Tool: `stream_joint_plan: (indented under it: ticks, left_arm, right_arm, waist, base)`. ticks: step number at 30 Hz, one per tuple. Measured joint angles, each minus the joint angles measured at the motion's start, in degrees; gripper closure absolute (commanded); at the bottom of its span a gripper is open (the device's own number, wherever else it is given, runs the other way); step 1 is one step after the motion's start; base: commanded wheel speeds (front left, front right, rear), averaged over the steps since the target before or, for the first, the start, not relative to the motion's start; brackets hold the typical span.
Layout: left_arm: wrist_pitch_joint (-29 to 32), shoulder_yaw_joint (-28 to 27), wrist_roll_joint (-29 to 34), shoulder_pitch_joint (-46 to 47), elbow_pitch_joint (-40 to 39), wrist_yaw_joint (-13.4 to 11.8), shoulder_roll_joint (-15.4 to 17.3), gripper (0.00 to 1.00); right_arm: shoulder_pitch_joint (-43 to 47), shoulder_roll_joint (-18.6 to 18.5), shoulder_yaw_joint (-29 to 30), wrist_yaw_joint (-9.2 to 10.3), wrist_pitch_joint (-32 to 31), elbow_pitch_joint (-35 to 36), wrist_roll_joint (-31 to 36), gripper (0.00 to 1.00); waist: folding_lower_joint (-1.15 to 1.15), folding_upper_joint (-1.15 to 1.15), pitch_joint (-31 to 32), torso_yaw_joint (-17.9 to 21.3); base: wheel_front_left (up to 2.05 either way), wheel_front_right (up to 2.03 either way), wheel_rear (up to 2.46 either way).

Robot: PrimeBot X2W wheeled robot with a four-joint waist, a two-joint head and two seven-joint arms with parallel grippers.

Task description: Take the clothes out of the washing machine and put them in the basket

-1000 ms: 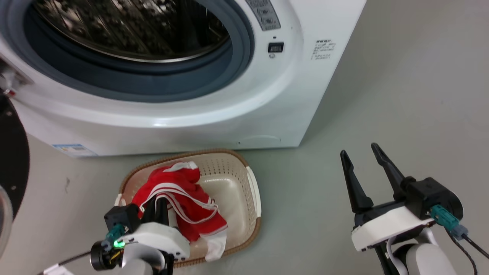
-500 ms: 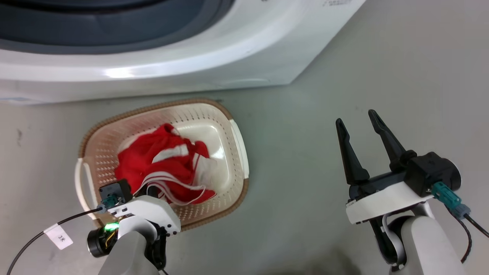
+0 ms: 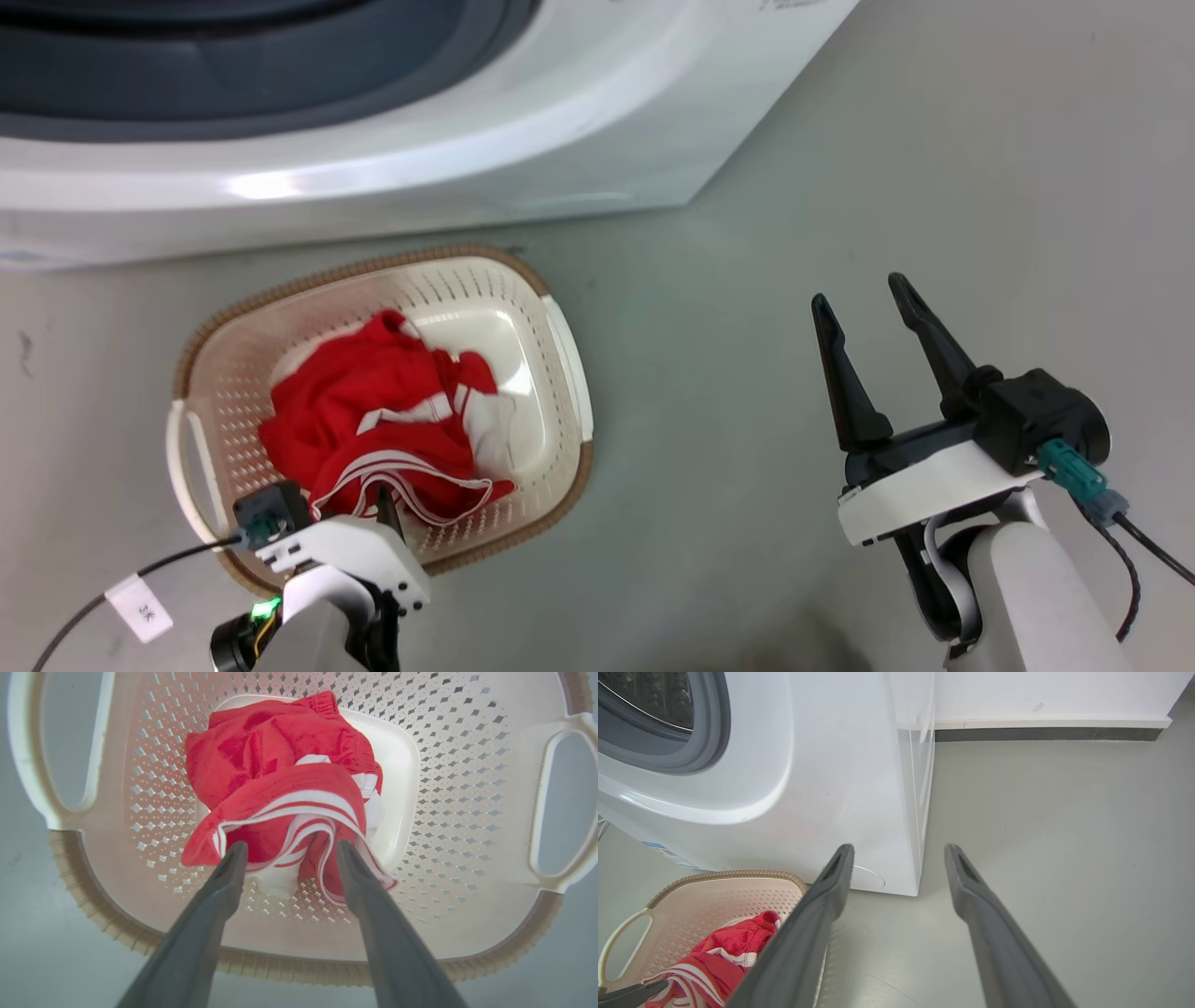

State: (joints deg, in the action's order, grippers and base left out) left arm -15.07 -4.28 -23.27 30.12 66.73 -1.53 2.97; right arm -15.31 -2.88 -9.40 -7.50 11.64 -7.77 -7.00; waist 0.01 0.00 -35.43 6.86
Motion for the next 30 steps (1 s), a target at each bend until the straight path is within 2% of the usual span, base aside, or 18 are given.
stream_joint_plan:
  ticks: [6, 12, 16, 23, 30]
  left_arm:
    - [0.0, -0.56, 2.1, -4.48, -5.25, 1.05, 0.01, 0.0]
    - [-0.01, -0.38, 4.08, -8.0, -16.64, 2.55, -0.03, 0.0]
    - [-0.01, 2.02, 4.02, -9.66, -25.6, 2.98, -0.02, 0.0]
    - [0.0, 7.73, 5.23, -14.02, -44.29, 1.31, -0.04, 0.0]
    - [-0.01, 10.55, 11.26, -19.39, -57.49, -0.03, -0.09, 0.0]
  right_arm:
    - [2.1, 0.01, 1.09, 0.0, -0.15, -1.78, 0.68, 0.0]
    - [6.15, -0.01, 3.76, 0.0, -1.69, -1.55, 2.16, 0.0]
    - [8.05, 0.01, 4.9, 0.0, -2.72, -0.25, 3.14, 0.0]
    - [10.45, 0.02, 6.28, 0.0, -4.23, 2.19, 3.75, 0.0]
    - [12.89, 0.02, 7.55, 0.0, -5.21, 3.5, 4.09, 0.0]
  waist:
    - [0.0, 0.0, 6.71, -0.86]
    - [-0.01, 0.0, 14.38, -2.82]
    - [-0.02, 0.0, 18.33, -4.91]
    - [-0.02, 0.0, 23.53, -7.58]
    - [-0.02, 0.0, 28.27, -7.98]
  base:
    - [0.0, 0.0, 0.0]
    - [0.0, 0.0, 0.0]
    - [0.0, 0.0, 0.0]
    - [0.0, 0.0, 0.0]
    - [0.0, 0.0, 0.0]
